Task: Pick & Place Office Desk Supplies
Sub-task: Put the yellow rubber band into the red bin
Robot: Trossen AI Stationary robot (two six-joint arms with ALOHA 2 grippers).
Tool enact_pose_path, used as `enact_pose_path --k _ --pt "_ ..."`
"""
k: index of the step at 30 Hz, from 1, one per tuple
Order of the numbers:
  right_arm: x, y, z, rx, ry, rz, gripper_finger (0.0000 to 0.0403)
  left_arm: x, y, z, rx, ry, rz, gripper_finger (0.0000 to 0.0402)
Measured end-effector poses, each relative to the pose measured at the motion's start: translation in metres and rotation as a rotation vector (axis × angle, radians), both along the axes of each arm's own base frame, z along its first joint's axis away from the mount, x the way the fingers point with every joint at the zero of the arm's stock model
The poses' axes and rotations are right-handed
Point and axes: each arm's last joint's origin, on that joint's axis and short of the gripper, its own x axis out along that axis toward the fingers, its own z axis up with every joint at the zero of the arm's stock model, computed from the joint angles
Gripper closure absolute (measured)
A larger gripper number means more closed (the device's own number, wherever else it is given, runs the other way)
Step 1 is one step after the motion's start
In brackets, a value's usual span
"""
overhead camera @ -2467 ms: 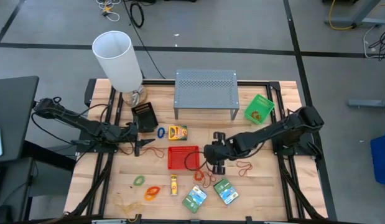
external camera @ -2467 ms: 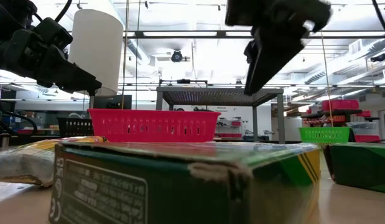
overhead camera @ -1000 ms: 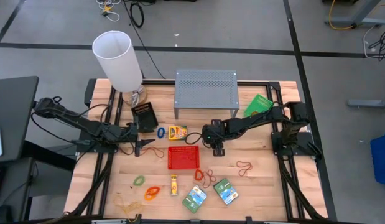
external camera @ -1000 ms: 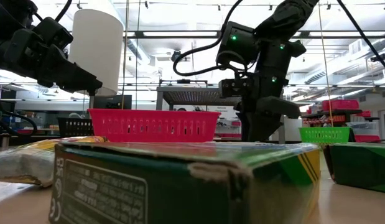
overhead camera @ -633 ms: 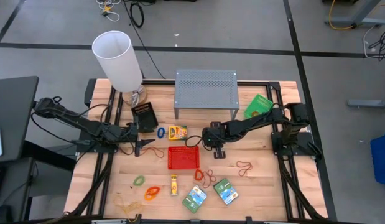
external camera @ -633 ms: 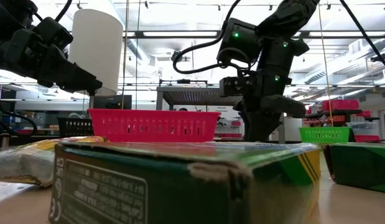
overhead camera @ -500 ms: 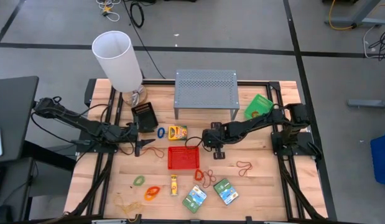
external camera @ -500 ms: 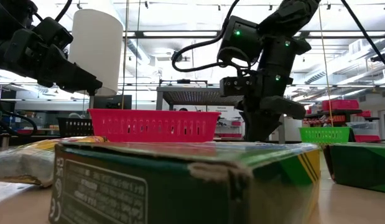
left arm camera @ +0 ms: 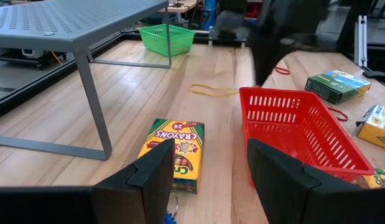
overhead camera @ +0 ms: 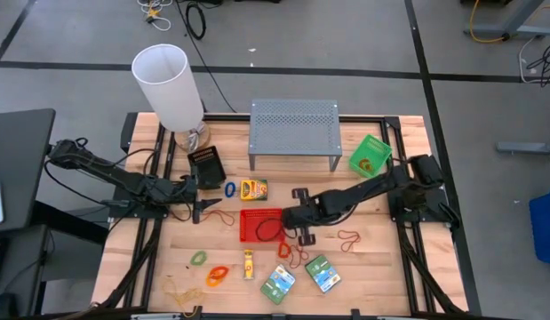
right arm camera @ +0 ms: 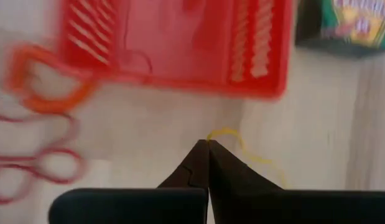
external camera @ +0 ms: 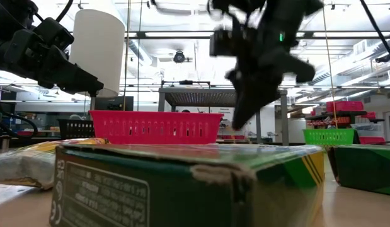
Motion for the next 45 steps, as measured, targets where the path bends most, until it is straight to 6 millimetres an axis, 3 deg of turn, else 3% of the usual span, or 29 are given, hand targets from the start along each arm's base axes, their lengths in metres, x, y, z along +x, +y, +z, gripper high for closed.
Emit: enact_pose_path --k 15,25,35,45 --pt "0.003 0.032 0.104 -0.281 -0.072 -0.004 0.0403 0.0 0.0 0.0 0.002 0.0 -0.001 0.0196" --pt "0.007 0.039 0.145 -0.287 -0.178 0.067 0.0403 0.0 0.0 0.0 0.003 0.001 0.0 0.0196" --pt "0.02 0.046 0.155 -0.172 -0.3 0.166 0.0403 0.0 0.0 0.0 0.003 0.0 -0.001 0.0196" --pt "0.036 0.033 0.109 -0.029 -0.313 0.218 0.0403 0.0 0.0 0.0 0.002 -0.001 -0.001 0.0196"
